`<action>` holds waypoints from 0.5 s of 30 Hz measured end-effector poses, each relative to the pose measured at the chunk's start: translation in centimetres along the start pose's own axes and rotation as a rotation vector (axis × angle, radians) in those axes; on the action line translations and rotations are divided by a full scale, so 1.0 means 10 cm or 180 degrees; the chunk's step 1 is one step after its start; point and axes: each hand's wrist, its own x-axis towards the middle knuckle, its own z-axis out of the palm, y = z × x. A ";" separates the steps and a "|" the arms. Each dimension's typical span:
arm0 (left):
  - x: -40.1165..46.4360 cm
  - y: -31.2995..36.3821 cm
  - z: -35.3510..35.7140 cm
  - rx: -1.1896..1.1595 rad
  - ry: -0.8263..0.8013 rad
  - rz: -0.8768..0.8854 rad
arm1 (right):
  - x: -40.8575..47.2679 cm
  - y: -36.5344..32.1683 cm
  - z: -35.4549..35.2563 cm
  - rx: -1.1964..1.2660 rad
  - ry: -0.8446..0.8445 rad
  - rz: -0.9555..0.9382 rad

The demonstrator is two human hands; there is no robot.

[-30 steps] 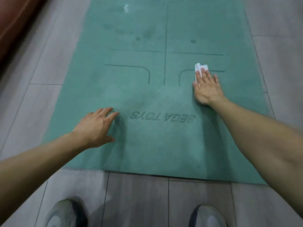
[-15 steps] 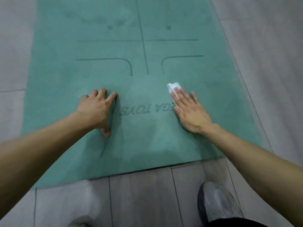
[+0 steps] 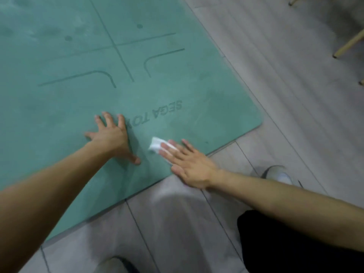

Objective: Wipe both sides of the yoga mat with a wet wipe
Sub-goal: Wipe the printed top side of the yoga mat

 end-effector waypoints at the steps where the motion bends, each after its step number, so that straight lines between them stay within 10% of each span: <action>1: -0.02 0.01 0.01 -0.0009 0.0001 0.0023 | -0.14 0.27 0.00 -0.0001 0.0018 0.0598; 7: 0.00 -0.18 0.06 0.0063 -0.0016 0.0256 | -0.50 0.97 -0.05 0.0305 -0.0051 0.2482; 12: 0.06 -0.25 0.11 0.0128 0.0099 0.0364 | -0.13 -0.39 0.07 0.0224 -0.0268 0.0163; 15: 0.07 -0.24 0.10 0.0155 0.0116 0.0344 | -0.16 0.00 0.00 0.0039 -0.0129 0.0110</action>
